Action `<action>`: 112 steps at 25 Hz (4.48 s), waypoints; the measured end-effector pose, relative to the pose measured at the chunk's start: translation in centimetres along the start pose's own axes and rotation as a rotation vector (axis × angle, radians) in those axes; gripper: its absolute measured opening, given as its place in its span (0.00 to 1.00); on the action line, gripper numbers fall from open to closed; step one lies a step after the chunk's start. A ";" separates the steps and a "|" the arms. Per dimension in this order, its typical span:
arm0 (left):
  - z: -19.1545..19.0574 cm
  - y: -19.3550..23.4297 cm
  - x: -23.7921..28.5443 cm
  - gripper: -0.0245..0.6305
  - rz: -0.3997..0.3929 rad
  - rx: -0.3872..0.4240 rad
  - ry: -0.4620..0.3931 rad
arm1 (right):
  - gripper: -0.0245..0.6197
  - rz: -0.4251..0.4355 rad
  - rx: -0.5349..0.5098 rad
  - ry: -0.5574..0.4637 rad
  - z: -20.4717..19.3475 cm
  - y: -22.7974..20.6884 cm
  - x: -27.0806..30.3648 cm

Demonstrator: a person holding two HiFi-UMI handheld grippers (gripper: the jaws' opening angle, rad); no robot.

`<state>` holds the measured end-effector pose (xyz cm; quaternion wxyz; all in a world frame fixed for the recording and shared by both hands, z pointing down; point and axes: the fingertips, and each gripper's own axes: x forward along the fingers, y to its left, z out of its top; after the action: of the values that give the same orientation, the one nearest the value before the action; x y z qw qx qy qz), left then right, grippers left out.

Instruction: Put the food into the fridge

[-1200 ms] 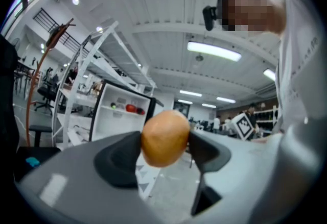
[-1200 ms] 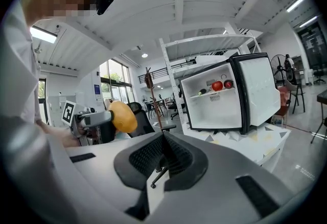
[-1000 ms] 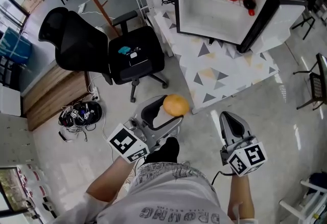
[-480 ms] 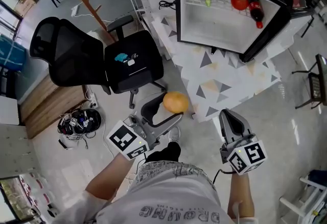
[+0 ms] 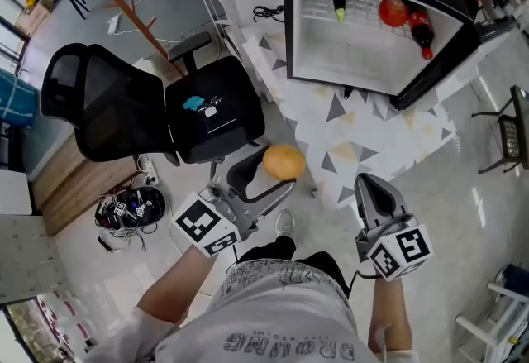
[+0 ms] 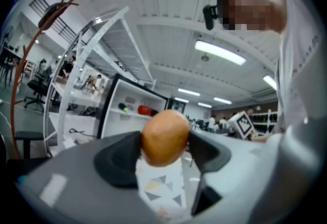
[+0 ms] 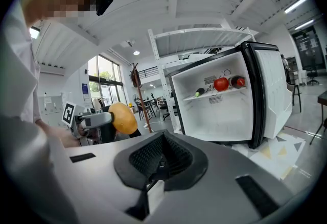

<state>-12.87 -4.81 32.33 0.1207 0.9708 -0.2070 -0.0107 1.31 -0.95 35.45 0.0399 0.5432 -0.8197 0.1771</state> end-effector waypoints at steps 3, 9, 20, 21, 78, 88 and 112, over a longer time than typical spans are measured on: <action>-0.1 0.7 0.5 0.50 -0.003 -0.004 0.003 | 0.04 -0.004 0.000 -0.002 0.2 -0.5 0.7; -0.2 1.5 1.8 0.50 -0.010 -0.016 0.009 | 0.04 -0.009 0.005 -0.006 0.9 -1.5 1.6; -0.6 3.6 6.4 0.50 0.030 -0.024 0.031 | 0.04 0.030 0.017 0.008 1.6 -5.7 4.0; -0.6 3.8 6.9 0.50 0.034 -0.026 0.033 | 0.04 0.034 0.021 0.008 1.7 -6.3 4.2; -11.7 21.2 38.3 0.50 0.014 0.455 0.483 | 0.04 0.016 0.135 -0.087 0.6 -25.1 13.1; -14.3 22.4 40.9 0.50 -0.021 0.711 0.615 | 0.04 -0.006 0.143 -0.092 -0.6 -26.2 12.8; -17.2 24.3 44.0 0.50 -0.005 0.921 0.765 | 0.04 -0.038 0.132 -0.075 -2.3 -27.8 12.3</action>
<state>18.81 -40.19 56.10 -0.2464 0.8587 -0.1299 0.4301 21.12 -20.60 47.67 -0.0233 0.5664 -0.7968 0.2094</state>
